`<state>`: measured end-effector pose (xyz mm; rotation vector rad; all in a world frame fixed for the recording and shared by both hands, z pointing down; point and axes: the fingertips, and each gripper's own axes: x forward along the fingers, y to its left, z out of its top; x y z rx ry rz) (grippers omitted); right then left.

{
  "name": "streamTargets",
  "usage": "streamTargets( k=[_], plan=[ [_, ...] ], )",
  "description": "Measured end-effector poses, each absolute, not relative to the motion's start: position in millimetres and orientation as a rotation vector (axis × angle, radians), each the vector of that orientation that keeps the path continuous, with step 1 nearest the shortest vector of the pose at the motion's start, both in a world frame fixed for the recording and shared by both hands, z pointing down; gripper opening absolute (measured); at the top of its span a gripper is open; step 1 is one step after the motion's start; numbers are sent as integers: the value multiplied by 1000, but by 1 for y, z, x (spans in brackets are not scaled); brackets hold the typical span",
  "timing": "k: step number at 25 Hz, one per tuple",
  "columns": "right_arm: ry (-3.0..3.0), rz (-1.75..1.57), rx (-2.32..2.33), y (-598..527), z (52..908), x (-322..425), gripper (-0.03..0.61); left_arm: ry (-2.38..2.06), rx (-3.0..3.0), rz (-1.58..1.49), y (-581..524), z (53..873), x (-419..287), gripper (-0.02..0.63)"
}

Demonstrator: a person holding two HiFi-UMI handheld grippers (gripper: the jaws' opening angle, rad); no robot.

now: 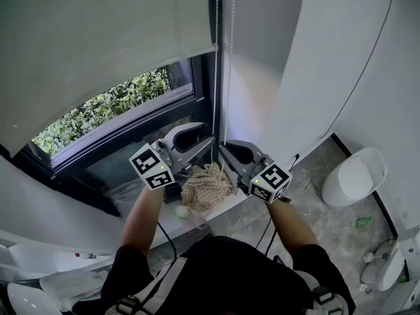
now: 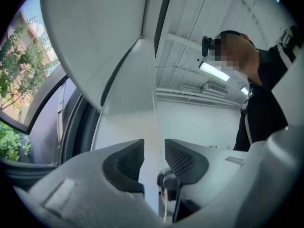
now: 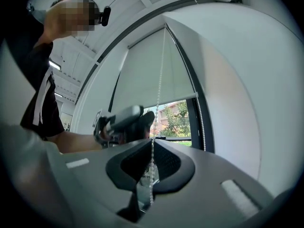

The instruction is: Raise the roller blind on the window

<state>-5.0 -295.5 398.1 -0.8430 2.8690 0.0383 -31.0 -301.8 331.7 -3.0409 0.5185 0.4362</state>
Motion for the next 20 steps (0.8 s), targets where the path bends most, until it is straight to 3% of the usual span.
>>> streamTargets(
  k=[7,15,17,18,20],
  plan=[
    [2885,49,-839,-290,400,-8,17,339,-2979,610,-291,254,-2,141],
    [2871,47,-843,-280,401,-6,17,281,-3018,741,-285,235,7,135],
    [2860,49,-846,-278,401,-5,17,319,-3016,697,-287,239,8,75],
    [2849,51,-847,-277,399,-5,17,358,-3002,662,-289,241,9,12],
    [2820,45,-853,-273,397,-4,17,419,-2977,636,-292,245,6,13]
  ],
)
